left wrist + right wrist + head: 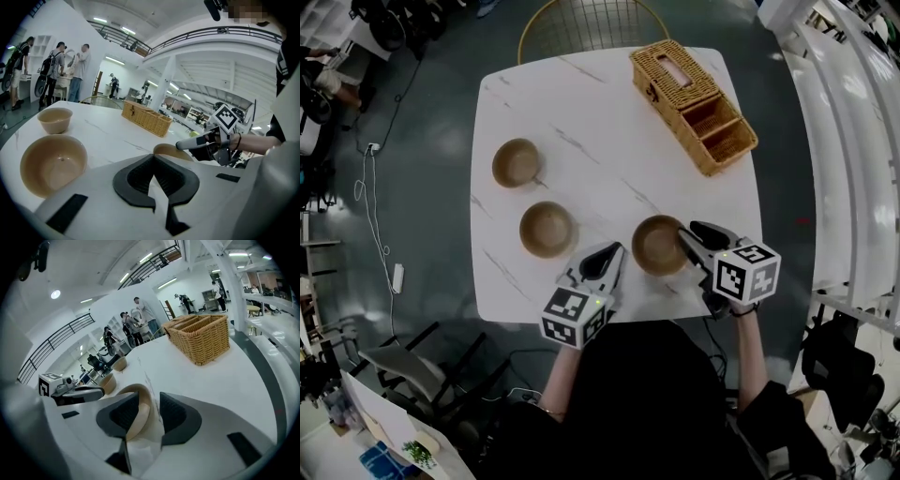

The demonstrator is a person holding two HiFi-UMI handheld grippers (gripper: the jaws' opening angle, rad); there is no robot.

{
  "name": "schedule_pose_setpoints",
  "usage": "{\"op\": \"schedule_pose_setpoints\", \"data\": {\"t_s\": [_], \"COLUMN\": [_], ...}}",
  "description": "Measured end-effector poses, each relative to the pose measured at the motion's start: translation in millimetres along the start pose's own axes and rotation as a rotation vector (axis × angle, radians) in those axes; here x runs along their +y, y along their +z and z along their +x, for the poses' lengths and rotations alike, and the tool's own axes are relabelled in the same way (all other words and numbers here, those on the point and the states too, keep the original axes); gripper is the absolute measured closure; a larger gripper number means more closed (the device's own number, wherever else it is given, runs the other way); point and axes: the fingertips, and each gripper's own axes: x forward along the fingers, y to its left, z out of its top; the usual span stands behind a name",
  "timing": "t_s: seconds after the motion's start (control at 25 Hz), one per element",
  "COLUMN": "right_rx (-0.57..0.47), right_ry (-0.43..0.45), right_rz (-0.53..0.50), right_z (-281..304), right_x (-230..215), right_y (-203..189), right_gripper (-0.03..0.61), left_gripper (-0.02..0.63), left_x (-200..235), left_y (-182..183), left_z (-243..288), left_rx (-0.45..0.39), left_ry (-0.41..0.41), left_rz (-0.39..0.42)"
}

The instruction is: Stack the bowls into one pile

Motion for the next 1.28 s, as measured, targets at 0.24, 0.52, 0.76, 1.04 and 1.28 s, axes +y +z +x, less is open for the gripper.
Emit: {"op": "schedule_pose_setpoints", "data": {"t_s": [0.24, 0.52, 0.76, 1.04, 1.28], "right_rx": [0.050, 0.069, 0.051, -0.016, -0.063], "right_ry": [0.001, -0.049, -0.072, -0.039, 0.002], "right_rz": [0.029, 0.060, 0.091, 0.159, 0.177], "right_z": [10, 17, 17, 18, 25], "right_x": [-3, -6, -5, 8, 32], "right_y": [-9, -12, -9, 8, 26], "right_gripper": [0.460, 0.540, 0.545, 0.546, 0.546], "left_gripper": [0.600, 0.600, 0.600, 0.599, 0.599], "left_x": [-2, 4, 14, 28, 43], "left_y": [-8, -7, -7, -5, -2], "left_z": [3, -6, -17, -36, -56], "left_rx": [0.029, 0.025, 0.013, -0.014, -0.045], "left_ry": [-0.011, 0.002, 0.017, 0.045, 0.088], "left_rz": [-0.001, -0.006, -0.018, -0.027, -0.044]}}
